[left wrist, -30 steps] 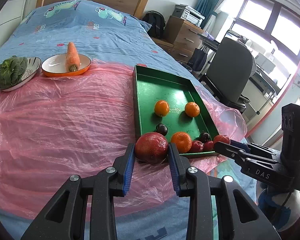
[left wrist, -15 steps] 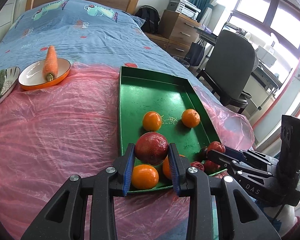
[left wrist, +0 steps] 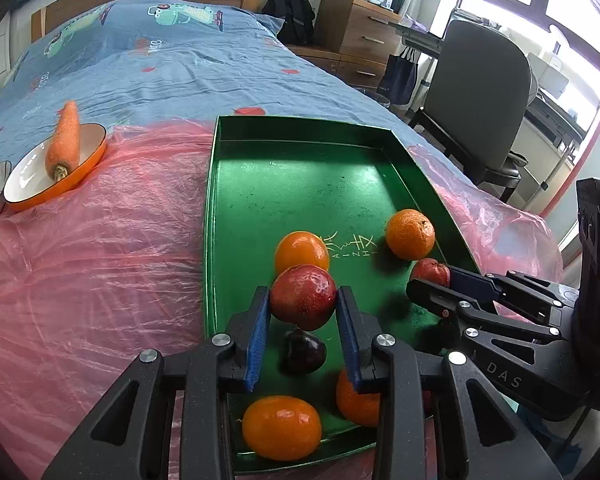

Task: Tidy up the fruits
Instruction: 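Lower both red apples into the tray and open both grippers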

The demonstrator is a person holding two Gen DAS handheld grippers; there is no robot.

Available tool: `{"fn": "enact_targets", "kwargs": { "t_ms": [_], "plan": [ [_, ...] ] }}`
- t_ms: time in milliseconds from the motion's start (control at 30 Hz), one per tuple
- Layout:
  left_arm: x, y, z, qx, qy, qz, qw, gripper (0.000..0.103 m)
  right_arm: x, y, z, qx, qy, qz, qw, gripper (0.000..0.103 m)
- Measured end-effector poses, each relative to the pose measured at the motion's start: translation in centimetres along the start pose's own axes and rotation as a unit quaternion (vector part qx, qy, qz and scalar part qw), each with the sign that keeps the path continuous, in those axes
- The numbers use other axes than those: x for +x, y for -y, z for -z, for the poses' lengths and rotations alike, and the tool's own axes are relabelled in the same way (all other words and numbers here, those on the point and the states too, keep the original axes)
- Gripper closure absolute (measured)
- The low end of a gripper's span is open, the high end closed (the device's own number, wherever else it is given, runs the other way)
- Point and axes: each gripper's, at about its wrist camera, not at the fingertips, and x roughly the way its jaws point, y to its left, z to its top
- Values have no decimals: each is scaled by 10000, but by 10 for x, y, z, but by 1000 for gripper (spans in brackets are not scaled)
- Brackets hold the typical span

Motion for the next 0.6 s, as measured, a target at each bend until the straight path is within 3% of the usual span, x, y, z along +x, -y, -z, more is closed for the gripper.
{"fn": "enact_targets", "kwargs": {
  "t_ms": [233, 400, 433, 500, 600],
  "plan": [
    [23, 0, -6, -95, -212, -98, 9997, 75, 14, 7, -5, 104, -81, 77, 9999, 52],
    [28, -3, -6, -164, -279, -215, 9992, 74, 16, 7, -8, 153, 26, 375, 9992, 48],
    [27, -3, -6, -143, -256, -231, 9993, 73, 16, 7, -9, 164, 36, 417, 9990, 44],
    [23, 0, -5, -77, -181, -279, 9994, 65, 14, 6, -9, 110, 83, 499, 9987, 5],
    [17, 3, -7, 2, -66, -324, 9995, 59, 7, 2, -11, 12, 209, 503, 9985, 3]
  ]
}}
